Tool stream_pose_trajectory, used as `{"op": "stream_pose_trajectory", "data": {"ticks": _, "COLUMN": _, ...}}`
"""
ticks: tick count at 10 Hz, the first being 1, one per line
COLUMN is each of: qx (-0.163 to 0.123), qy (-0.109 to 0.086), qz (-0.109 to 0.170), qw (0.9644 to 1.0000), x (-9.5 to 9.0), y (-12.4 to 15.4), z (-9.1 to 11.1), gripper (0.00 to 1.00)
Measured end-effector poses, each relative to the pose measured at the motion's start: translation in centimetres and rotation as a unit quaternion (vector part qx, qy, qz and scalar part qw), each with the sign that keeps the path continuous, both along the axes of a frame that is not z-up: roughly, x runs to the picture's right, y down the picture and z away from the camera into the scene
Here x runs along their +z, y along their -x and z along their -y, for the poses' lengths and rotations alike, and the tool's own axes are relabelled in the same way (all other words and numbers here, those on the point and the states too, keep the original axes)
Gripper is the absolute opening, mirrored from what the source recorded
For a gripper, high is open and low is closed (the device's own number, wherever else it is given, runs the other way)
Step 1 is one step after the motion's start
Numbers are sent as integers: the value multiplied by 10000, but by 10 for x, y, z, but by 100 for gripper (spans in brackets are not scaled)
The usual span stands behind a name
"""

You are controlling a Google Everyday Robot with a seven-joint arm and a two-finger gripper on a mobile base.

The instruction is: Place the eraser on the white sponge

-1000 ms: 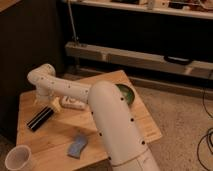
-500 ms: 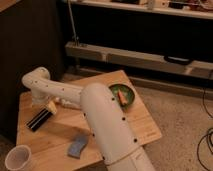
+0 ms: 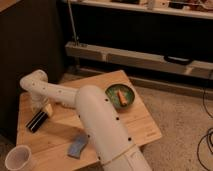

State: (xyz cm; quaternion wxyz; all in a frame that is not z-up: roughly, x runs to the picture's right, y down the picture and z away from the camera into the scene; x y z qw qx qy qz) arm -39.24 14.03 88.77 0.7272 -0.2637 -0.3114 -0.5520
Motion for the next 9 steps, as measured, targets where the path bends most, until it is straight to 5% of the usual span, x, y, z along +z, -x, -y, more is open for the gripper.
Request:
{"op": "stream_pose_trajectory", "data": {"ticks": 3, "qx": -57, "qy": 31, "qz": 29, "qw": 10000, "x": -11, "y": -14, "z": 3, "gripper": 6}}
{"op": "stream_pose_trajectory", "data": {"ticks": 9, "qx": -310, "qy": 220, "qz": -98, "qw": 9992, "x": -82, "y": -155, "z": 18, "gripper": 6}}
